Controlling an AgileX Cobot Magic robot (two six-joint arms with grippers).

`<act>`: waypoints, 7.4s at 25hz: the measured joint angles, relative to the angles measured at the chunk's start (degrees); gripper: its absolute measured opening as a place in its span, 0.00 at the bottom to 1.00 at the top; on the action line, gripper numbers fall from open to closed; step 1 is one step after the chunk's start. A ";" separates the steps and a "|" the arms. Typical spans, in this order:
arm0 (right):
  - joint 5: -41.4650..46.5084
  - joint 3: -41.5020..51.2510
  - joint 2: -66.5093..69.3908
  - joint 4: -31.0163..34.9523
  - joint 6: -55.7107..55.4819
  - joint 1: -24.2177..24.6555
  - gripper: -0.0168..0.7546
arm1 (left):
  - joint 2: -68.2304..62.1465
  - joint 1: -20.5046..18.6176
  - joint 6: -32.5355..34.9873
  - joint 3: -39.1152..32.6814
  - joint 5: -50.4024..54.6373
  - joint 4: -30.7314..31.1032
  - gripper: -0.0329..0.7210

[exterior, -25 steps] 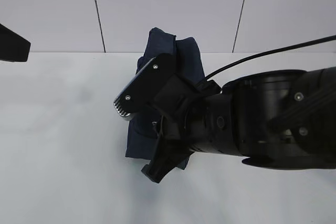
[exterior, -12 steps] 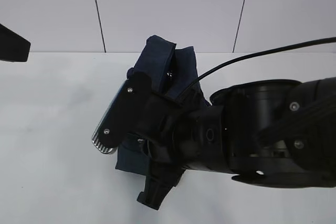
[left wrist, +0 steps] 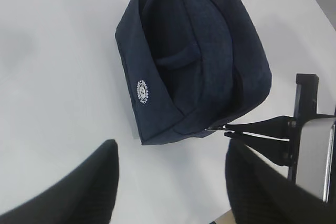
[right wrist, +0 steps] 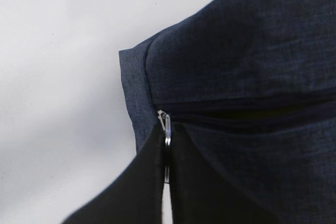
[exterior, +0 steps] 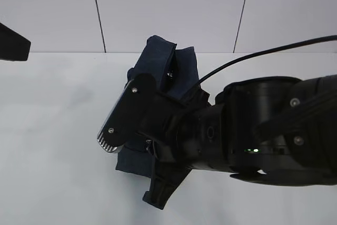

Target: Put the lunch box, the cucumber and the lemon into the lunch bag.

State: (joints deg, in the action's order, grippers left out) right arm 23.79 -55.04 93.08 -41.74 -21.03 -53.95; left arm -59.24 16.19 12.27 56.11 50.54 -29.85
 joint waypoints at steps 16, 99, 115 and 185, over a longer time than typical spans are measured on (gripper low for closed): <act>8.58 -4.02 0.00 12.13 9.17 0.00 0.05 | 0.00 0.00 0.00 0.00 0.00 0.00 0.64; 38.80 -39.29 12.65 45.25 59.87 8.28 0.05 | 0.00 0.00 0.00 0.00 2.37 0.00 0.64; 38.78 -39.41 10.18 44.82 59.62 8.28 0.05 | 0.00 0.00 0.10 0.00 2.39 0.00 0.64; 39.58 -43.20 16.48 77.25 71.44 27.31 0.05 | -1.21 0.00 1.00 0.00 2.49 0.00 0.64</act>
State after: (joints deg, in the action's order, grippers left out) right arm 63.37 -98.24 109.57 35.51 50.41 -26.64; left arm -60.46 16.19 13.27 56.11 53.03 -29.85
